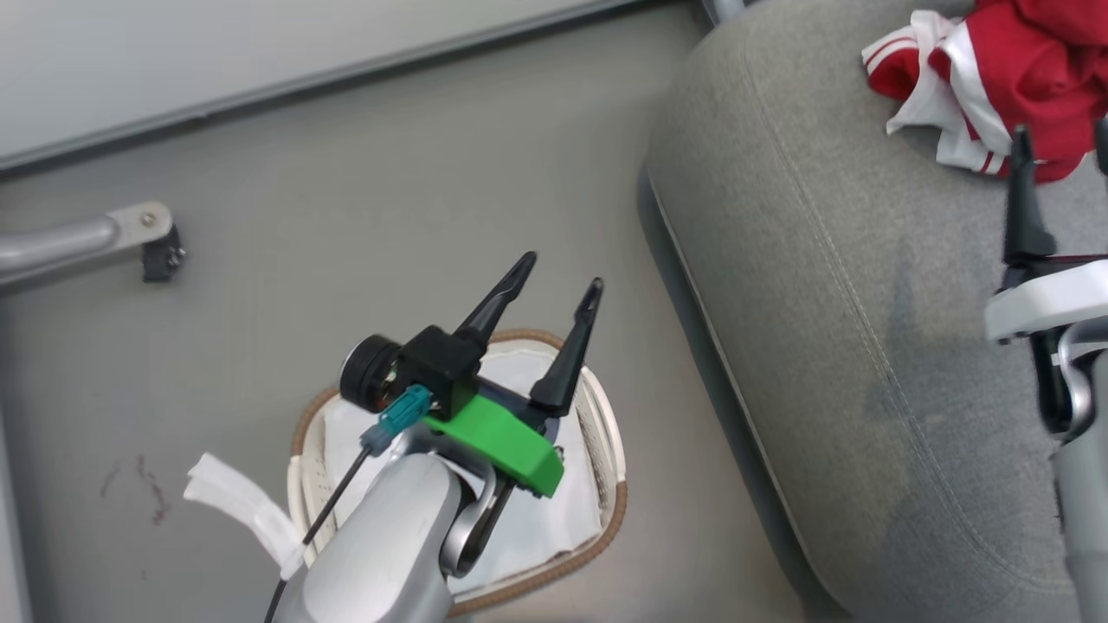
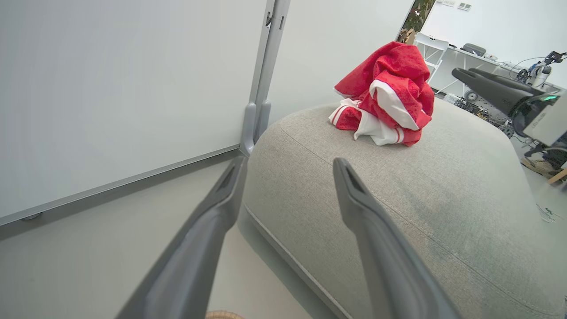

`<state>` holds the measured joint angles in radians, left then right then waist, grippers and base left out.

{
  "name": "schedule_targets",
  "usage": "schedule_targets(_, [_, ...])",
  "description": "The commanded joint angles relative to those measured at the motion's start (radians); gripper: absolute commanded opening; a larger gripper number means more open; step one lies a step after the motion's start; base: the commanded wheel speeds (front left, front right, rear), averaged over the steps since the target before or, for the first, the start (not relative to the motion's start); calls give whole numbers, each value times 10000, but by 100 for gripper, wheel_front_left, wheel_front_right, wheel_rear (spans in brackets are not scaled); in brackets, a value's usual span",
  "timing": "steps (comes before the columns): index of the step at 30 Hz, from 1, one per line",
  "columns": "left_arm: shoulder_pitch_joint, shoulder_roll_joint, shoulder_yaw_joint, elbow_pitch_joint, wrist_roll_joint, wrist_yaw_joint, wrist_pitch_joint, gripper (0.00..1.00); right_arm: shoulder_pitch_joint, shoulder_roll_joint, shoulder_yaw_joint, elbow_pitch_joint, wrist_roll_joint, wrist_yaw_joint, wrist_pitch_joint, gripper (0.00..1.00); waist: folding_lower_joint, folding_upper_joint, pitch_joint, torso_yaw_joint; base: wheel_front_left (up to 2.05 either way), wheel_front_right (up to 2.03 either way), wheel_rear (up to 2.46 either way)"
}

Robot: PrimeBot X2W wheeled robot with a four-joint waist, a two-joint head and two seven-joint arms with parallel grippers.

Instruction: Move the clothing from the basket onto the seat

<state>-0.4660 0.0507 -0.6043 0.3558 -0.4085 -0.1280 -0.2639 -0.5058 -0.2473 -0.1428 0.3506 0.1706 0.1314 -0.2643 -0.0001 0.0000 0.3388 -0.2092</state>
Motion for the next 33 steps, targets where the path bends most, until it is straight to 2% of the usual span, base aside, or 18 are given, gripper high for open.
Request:
schedule_targets(1, [315, 16, 137, -51, 111, -42, -6, 100, 276, 127, 171, -117, 112, -14, 0, 100, 1, 0, -831, 517, 0, 0, 0])
schedule_targets(8, [1097, 25, 1190, 89, 266, 82, -8, 100, 762, 750, 1060, -317, 486, -14, 0, 100, 1, 0, -1526, 1256, 0, 0, 0])
schedule_targets(16, [1728, 19, 2768, 266, 827, 333, -8, 100, 1166, 1370, 1423, -211, 542, -14, 0, 100, 1, 0, -1898, 1952, 0, 0, 0])
schedule_targets(25, [2341, 13, 4575, 410, 1442, 478, -8, 100, 1500, 1768, 1533, 62, 512, -14, 0, 100, 1, 0, -2173, 2197, 0, 0, 0])
schedule_targets(33, [3066, 16, 5436, 534, 1641, 399, -8, 100, 2174, 1883, 1440, 282, 608, -14, 1, 100, 1, 0, -2500, 2070, 0, 0, 0])
